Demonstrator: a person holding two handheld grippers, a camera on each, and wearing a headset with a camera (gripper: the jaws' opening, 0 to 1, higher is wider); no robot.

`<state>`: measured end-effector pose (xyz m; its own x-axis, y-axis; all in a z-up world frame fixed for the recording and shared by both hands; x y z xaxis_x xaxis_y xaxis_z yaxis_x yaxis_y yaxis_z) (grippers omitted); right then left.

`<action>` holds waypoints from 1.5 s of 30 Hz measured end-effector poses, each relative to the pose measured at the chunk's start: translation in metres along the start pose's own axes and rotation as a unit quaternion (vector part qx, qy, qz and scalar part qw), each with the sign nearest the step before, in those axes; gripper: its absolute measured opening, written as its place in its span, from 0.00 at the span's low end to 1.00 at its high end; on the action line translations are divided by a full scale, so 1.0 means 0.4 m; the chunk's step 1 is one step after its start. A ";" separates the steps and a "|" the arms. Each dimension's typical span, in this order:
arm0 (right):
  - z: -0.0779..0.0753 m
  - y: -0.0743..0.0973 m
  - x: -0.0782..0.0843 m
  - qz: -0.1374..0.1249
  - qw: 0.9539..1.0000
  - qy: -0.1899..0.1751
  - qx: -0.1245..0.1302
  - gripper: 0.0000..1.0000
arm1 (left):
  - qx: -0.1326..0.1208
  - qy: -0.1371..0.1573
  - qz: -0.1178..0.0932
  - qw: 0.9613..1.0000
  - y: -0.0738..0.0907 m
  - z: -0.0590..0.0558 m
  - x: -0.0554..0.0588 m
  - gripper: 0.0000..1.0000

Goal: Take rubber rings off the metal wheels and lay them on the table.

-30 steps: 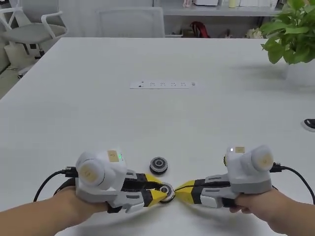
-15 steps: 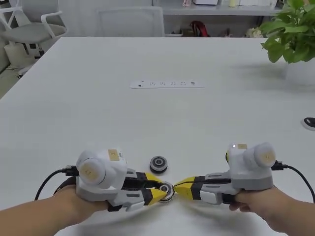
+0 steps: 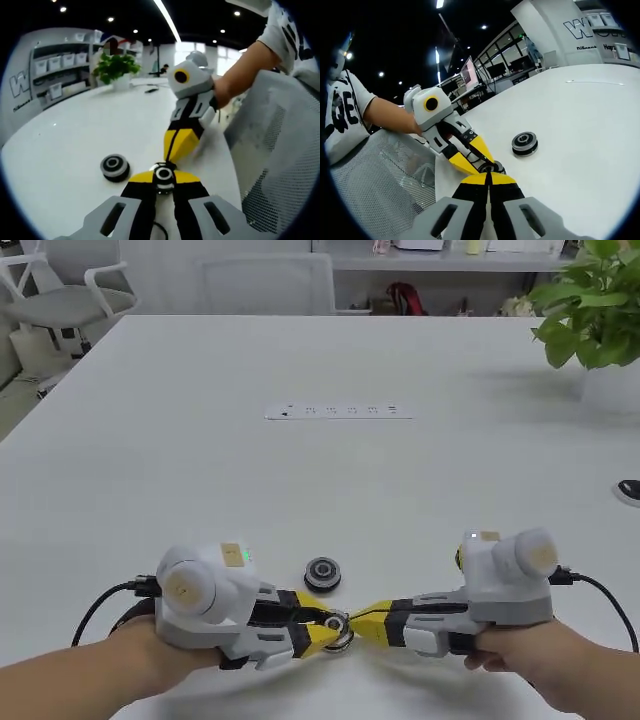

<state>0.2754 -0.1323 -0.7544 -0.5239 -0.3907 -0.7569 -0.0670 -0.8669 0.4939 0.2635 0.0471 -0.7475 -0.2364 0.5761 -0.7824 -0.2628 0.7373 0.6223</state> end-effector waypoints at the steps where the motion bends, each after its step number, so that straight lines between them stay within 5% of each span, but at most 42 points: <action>1: 0.001 -0.001 0.000 0.000 1.000 0.000 0.000 0.00 | 0.000 0.000 0.000 1.000 0.000 0.000 0.000 0.12; 6: 0.016 -0.010 -0.013 -0.005 1.000 0.006 -0.016 0.00 | 0.000 0.000 0.000 1.000 0.000 0.000 0.000 0.12; 8: 0.046 -0.021 -0.035 -0.033 0.997 0.009 -0.063 0.00 | -0.001 0.000 0.000 1.000 0.000 0.000 -0.001 0.12; 9: 0.039 -0.026 -0.032 0.000 0.999 0.037 -0.035 0.00 | -0.001 0.000 -0.001 1.000 0.000 0.000 -0.001 0.12; 25: 0.021 -0.010 -0.012 0.005 1.000 0.020 -0.011 0.00 | 0.011 0.032 -0.002 0.999 0.001 0.004 -0.003 0.13; 38: 0.020 -0.008 -0.015 0.005 1.000 0.016 -0.008 0.00 | 0.008 0.013 0.021 1.000 0.022 0.004 -0.002 0.12; 45: 0.020 -0.007 -0.015 0.004 1.000 0.015 -0.008 0.00 | 0.009 0.010 0.011 1.000 0.057 0.003 -0.012 0.17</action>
<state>0.2719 -0.1253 -0.7478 -0.4995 -0.4057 -0.7654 -0.0495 -0.8687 0.4928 0.2599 0.0615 -0.7294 -0.2617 0.5855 -0.7673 -0.2409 0.7302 0.6394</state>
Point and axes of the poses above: the centre of the closed fingertips' face, and the gripper's own axes: y roughly backward along the fingers, z roughly to its left, x roughly out of its underside, the point moved 10 cm from there along y, roughly backward along the fingers, and after that the axes turned 11 degrees about z, right-handed, at the moved point
